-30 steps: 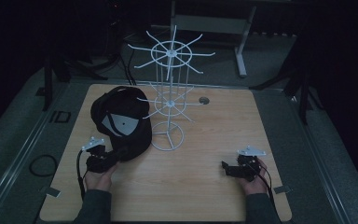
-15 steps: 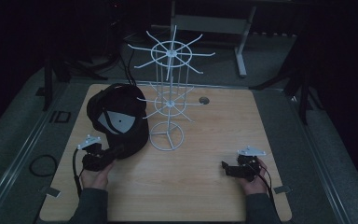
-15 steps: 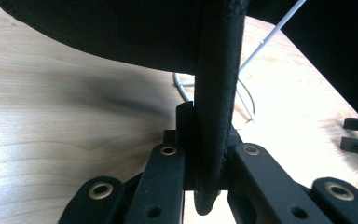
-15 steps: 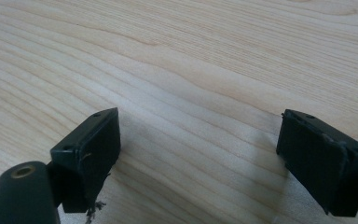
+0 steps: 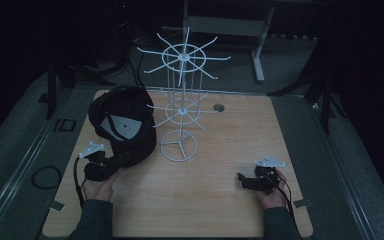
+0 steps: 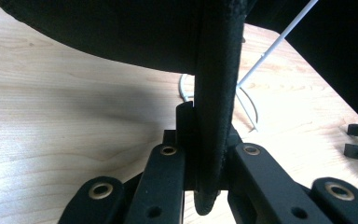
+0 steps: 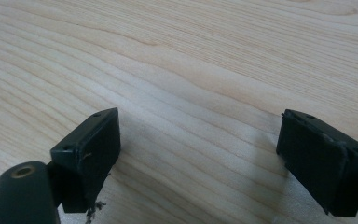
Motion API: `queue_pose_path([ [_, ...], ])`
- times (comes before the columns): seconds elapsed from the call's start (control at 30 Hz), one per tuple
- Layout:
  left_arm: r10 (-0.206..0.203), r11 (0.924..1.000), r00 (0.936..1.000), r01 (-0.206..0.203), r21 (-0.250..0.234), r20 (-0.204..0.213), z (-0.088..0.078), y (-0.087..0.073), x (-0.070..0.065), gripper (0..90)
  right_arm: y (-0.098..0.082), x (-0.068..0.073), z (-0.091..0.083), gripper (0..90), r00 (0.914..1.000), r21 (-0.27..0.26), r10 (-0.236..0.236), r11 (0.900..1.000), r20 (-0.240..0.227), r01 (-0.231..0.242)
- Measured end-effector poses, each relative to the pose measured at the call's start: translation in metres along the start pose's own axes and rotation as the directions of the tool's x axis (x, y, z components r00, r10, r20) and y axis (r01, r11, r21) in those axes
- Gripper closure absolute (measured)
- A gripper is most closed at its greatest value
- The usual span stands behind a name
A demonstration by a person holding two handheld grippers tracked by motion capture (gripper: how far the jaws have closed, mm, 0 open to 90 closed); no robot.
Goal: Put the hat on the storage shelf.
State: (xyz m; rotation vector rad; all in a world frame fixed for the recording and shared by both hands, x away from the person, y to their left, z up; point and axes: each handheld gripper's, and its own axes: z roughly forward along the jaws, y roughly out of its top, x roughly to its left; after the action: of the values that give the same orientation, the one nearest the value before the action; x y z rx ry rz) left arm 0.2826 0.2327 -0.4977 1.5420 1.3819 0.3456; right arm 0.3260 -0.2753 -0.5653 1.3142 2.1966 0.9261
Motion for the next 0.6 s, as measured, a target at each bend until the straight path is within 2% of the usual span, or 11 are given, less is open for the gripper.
queue_pose_path([
  [0.6, 0.023, 0.9994, 0.9993, -0.024, -0.027, -0.031, -0.007, 0.012, -0.001, 86.6, 0.000, 0.000, 0.000, 13.2, 1.0000, 0.000, 0.001, 1.000, 0.000, -0.001],
])
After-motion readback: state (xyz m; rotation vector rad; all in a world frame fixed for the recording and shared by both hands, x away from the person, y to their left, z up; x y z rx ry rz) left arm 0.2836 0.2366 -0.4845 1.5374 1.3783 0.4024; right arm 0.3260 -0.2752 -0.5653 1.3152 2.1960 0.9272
